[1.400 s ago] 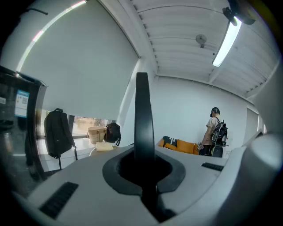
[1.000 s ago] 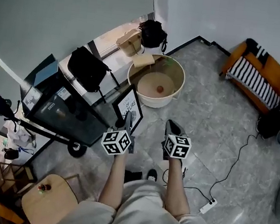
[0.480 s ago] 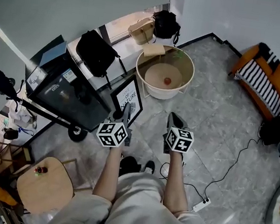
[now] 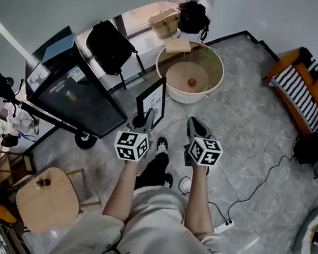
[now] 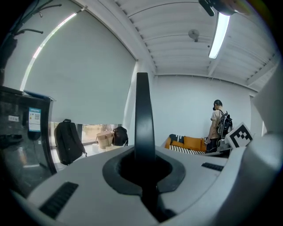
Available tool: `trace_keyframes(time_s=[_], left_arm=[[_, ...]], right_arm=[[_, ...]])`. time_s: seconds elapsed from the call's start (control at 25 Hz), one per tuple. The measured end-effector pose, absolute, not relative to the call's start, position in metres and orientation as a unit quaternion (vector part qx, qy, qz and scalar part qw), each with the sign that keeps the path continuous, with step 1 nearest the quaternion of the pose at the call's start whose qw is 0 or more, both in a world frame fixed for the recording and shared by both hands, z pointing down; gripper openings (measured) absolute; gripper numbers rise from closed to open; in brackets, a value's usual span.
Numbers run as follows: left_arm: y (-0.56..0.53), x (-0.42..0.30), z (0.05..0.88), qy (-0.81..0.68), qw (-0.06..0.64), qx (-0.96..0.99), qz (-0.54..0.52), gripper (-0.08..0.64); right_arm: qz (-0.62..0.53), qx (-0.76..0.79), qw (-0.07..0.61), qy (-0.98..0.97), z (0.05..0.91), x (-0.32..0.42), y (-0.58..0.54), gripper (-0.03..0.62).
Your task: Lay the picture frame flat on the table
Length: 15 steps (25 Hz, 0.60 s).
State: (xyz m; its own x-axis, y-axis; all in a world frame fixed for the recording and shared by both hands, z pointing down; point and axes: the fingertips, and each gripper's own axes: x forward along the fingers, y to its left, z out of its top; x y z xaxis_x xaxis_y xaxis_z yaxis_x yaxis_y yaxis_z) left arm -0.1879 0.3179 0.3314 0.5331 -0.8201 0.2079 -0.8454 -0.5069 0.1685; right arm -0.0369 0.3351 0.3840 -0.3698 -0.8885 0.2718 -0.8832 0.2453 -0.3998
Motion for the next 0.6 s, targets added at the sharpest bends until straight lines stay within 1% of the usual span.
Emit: trace_keyframes(time_s=[0.16, 0.28, 0.48, 0.6], left_arm=[[0.290, -0.184, 0.338, -0.473, 0.131, 0.870, 0.053, 0.028], [0.264, -0.176, 0.337, -0.465, 0.136, 0.873, 0.050, 0.028], [0.221, -0.157, 0.334, -0.457, 0.139, 0.877, 0.045, 0.028], [0.189, -0.154, 0.333, -0.457, 0.139, 0.877, 0.042, 0.028]], right_arm=[[-0.254, -0.562, 0.017, 0.787, 0.383, -0.029, 0.315, 0.035], [-0.239, -0.568, -0.001, 0.788, 0.379, -0.017, 0.297, 0.035], [-0.249, -0.572, 0.026, 0.781, 0.372, 0.014, 0.267, 0.035], [-0.253, -0.578, 0.013, 0.775, 0.380, 0.029, 0.243, 0.035]])
